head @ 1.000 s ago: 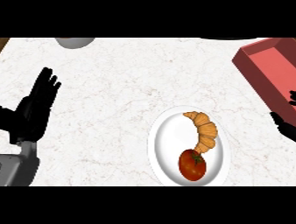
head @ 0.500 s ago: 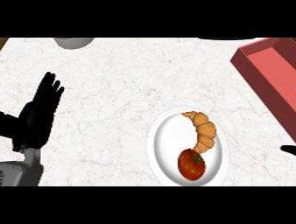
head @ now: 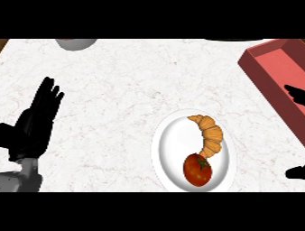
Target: Pick the croissant from the plate and place it in the cardboard box
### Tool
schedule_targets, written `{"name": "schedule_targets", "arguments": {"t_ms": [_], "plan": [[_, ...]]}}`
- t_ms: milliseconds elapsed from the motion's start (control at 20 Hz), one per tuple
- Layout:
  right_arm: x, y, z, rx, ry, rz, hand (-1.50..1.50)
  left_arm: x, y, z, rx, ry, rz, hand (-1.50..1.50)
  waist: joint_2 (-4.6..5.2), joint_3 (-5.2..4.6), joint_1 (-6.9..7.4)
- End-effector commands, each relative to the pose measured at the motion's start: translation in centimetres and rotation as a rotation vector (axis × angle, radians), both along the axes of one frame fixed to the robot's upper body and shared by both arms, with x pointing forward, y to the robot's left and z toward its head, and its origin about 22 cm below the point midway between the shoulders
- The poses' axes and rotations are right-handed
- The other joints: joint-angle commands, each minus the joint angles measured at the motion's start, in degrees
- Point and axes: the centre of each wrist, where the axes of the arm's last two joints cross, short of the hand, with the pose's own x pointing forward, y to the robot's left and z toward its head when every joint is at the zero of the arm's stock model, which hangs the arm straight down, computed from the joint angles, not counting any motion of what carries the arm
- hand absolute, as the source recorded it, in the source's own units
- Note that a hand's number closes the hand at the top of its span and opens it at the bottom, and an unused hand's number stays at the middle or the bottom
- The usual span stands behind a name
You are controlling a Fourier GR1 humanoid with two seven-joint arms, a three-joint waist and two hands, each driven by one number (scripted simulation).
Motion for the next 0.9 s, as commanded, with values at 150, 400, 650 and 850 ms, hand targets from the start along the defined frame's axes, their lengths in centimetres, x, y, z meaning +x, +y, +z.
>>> {"name": "schedule_targets", "arguments": {"t_ms": [150, 400, 650, 850], "plan": [[2.1, 4.6, -0.9, 0.031, 0.048, 0.038, -1.5, -0.5, -0.9, 2.2, -0.004, -0.018, -0.011, 0.0, 0.18, 0.09, 0.73], [-0.2, 4.6, -0.1, -0.055, 0.072, -0.016, -1.5, 0.3, 0.7, 0.7, 0.005, -0.014, 0.012, 0.0, 0.16, 0.08, 0.14], [2.0, 8.2, -3.0, 0.005, 0.128, -0.002, -1.5, 0.4, -0.1, 0.4, -0.002, -0.014, -0.01, 0.0, 0.23, 0.09, 0.4], [1.1, 9.8, -2.2, -0.036, 0.132, -0.009, -1.5, 0.5, 0.0, 0.3, 0.002, -0.002, -0.016, 0.0, 0.17, 0.08, 0.18]]}}
